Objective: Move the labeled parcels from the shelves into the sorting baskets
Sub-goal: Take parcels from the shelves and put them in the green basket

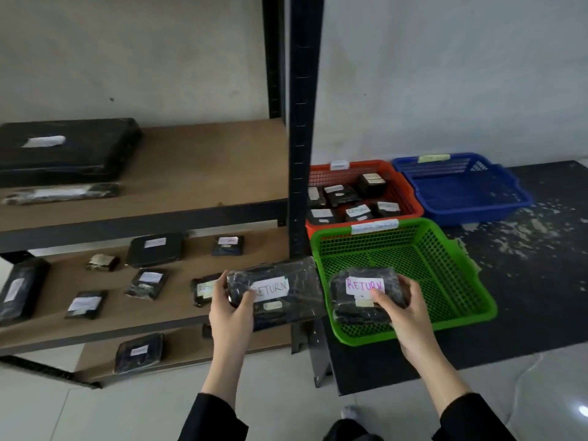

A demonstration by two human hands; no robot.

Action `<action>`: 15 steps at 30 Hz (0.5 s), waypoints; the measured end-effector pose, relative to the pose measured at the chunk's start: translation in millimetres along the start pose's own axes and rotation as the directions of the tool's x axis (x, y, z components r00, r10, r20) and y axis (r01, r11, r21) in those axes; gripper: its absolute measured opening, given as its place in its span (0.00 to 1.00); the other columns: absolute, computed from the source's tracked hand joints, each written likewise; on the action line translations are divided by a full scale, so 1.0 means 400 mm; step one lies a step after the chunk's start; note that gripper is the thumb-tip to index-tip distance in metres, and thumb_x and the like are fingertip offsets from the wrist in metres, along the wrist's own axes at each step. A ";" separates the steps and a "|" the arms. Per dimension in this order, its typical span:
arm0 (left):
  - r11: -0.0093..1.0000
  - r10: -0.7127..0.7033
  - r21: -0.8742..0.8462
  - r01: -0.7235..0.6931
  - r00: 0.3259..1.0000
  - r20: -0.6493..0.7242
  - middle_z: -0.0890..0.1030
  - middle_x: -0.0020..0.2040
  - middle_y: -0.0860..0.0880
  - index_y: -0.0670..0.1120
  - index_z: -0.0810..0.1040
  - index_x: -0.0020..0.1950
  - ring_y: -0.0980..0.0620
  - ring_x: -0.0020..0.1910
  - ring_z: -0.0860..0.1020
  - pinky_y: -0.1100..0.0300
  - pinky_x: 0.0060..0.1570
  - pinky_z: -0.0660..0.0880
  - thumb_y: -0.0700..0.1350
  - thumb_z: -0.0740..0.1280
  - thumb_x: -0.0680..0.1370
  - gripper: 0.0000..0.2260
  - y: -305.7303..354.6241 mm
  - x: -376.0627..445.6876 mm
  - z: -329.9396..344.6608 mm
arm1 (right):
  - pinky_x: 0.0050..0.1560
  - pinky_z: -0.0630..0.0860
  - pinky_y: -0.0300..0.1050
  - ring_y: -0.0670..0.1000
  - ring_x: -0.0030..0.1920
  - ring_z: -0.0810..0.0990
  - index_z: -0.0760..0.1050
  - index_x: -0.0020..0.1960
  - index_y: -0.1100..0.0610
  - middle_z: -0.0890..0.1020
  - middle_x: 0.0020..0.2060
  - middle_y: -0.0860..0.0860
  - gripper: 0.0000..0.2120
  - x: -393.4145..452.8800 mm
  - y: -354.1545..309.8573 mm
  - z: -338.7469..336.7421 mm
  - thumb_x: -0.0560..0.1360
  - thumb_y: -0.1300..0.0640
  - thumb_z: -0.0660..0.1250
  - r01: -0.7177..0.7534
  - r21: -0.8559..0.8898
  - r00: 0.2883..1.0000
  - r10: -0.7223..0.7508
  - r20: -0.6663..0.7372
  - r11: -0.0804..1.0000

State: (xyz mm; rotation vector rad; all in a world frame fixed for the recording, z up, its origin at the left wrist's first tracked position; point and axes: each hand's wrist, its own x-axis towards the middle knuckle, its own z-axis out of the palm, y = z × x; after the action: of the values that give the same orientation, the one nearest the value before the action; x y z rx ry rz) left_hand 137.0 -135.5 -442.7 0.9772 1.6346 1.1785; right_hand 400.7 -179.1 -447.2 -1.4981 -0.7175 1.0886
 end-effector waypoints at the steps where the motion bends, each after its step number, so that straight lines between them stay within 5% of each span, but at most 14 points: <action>1: 1.000 0.013 0.009 -0.013 0.999 0.030 0.77 0.60 0.47 0.50 0.66 0.71 0.48 0.56 0.78 0.51 0.54 0.78 0.41 0.67 0.76 0.24 0.004 -0.008 0.023 | 0.53 0.80 0.49 0.51 0.55 0.81 0.70 0.62 0.52 0.81 0.56 0.52 0.38 0.013 -0.001 -0.013 0.57 0.43 0.79 -0.005 -0.008 1.000 0.004 -0.027 1.000; 5: 0.997 0.047 0.056 -0.053 0.995 0.091 0.77 0.58 0.48 0.49 0.66 0.71 0.52 0.52 0.78 0.54 0.51 0.79 0.39 0.67 0.76 0.24 0.012 -0.008 0.159 | 0.61 0.75 0.58 0.52 0.57 0.80 0.71 0.64 0.50 0.81 0.56 0.49 0.27 0.124 0.010 -0.113 0.67 0.49 0.75 -0.020 -0.063 0.996 0.014 -0.090 0.998; 9: 0.989 0.049 0.133 -0.060 0.995 0.084 0.76 0.54 0.51 0.48 0.65 0.72 0.63 0.44 0.75 0.73 0.36 0.71 0.40 0.67 0.77 0.25 0.027 0.001 0.293 | 0.62 0.74 0.59 0.52 0.59 0.78 0.69 0.67 0.51 0.78 0.59 0.50 0.29 0.245 0.022 -0.207 0.70 0.47 0.73 -0.024 -0.158 0.990 0.001 -0.142 0.987; 12: 0.977 0.049 0.203 -0.063 0.996 0.072 0.75 0.55 0.50 0.47 0.63 0.73 0.56 0.46 0.74 0.73 0.36 0.67 0.41 0.67 0.77 0.26 0.029 0.007 0.380 | 0.63 0.74 0.55 0.51 0.58 0.77 0.67 0.68 0.52 0.77 0.58 0.49 0.26 0.327 0.036 -0.245 0.73 0.50 0.70 -0.019 -0.173 0.988 -0.008 -0.155 0.985; 15: 0.961 0.036 0.273 -0.051 0.998 0.058 0.77 0.60 0.47 0.46 0.61 0.74 0.50 0.52 0.76 0.63 0.46 0.71 0.41 0.67 0.77 0.27 0.016 0.019 0.453 | 0.57 0.72 0.44 0.49 0.56 0.76 0.66 0.69 0.55 0.76 0.57 0.50 0.25 0.388 0.053 -0.254 0.75 0.53 0.68 -0.002 -0.201 0.990 -0.026 -0.140 0.980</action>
State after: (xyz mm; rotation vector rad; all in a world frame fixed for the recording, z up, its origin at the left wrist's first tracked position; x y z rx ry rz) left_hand 306.3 -76.1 -469.2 1.2132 1.7727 0.9610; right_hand 552.0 -88.4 -508.5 -1.7221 -0.7526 0.9108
